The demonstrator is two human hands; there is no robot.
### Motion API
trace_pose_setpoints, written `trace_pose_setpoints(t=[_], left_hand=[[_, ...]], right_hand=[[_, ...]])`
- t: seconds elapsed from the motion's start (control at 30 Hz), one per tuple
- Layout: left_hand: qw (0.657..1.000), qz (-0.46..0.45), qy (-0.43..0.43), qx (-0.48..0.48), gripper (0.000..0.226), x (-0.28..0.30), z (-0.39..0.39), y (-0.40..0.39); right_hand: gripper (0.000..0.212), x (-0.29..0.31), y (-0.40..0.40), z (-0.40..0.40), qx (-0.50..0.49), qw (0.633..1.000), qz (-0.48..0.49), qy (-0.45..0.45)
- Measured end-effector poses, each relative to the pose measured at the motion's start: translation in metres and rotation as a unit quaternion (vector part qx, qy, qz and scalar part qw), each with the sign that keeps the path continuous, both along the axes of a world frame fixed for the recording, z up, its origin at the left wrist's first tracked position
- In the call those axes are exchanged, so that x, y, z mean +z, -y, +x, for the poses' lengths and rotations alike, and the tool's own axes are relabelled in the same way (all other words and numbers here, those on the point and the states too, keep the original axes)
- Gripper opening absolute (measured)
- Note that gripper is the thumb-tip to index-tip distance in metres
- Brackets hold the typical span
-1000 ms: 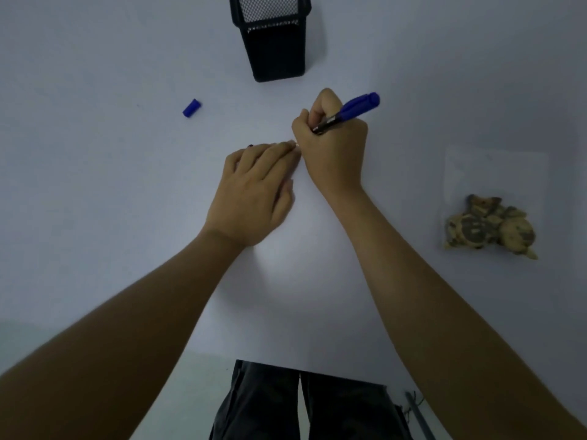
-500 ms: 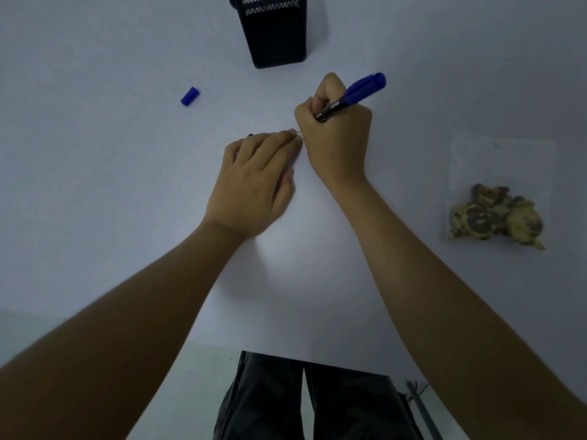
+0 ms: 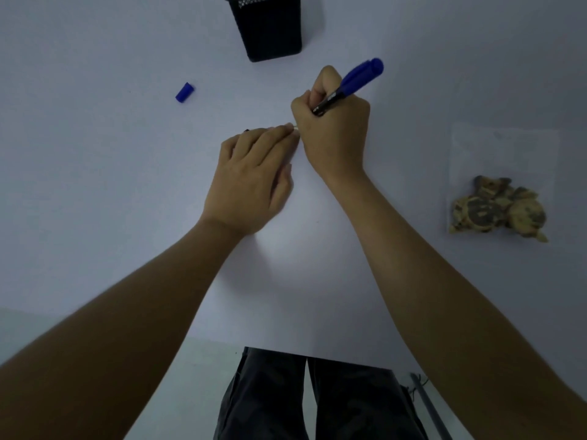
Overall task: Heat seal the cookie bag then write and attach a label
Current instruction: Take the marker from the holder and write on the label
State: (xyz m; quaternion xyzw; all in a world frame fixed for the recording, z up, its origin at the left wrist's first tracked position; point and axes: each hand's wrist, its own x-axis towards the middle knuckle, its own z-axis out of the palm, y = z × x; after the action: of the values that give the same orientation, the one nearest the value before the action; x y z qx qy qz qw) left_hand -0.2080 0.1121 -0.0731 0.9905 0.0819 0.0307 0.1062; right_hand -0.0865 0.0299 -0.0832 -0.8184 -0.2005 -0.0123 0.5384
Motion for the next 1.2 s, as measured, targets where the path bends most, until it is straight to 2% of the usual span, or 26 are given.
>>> trace_pose_setpoints(t=[0.37, 0.57, 0.7, 0.83, 0.93, 1.03, 1.13, 1.2], left_hand=[[1.0, -0.004, 0.005, 0.0, 0.046, 0.001, 0.002, -0.0006], [1.0, -0.006, 0.001, 0.001, 0.046, 0.0014, 0.0017, -0.0002], [1.0, -0.007, 0.001, 0.002, 0.046, 0.0008, 0.0023, -0.0003], [1.0, -0.006, 0.005, 0.003, 0.046, 0.0005, 0.0011, -0.0005], [1.0, -0.005, 0.008, 0.002, 0.046, 0.0003, 0.0005, -0.0005], [1.0, -0.006, 0.006, 0.003, 0.045, -0.0006, 0.0008, -0.0007], [1.0, -0.005, 0.005, 0.003, 0.045, -0.0011, 0.001, -0.0012], [1.0, -0.004, 0.007, 0.001, 0.045, -0.001, 0.001, -0.0013]], right_hand=[[0.026, 0.0001, -0.0004, 0.001, 0.001, 1.0, -0.004, -0.009], [0.047, 0.0001, -0.0005, 0.0022, -0.016, 1.0, -0.005, -0.01], [0.046, -0.0014, -0.0004, 0.0035, -0.01, 1.0, -0.003, -0.016], [0.028, -0.0006, 0.0001, 0.0022, -0.024, 0.999, 0.026, -0.013], [0.023, 0.0011, 0.0, 0.0025, -0.034, 0.998, 0.054, -0.018], [0.027, -0.0013, -0.0002, 0.0038, -0.03, 0.998, 0.047, -0.022], [0.042, -0.0012, -0.0012, 0.003, -0.026, 0.999, 0.027, -0.024], [0.038, -0.0019, -0.0012, 0.0029, -0.022, 0.999, 0.027, -0.022]])
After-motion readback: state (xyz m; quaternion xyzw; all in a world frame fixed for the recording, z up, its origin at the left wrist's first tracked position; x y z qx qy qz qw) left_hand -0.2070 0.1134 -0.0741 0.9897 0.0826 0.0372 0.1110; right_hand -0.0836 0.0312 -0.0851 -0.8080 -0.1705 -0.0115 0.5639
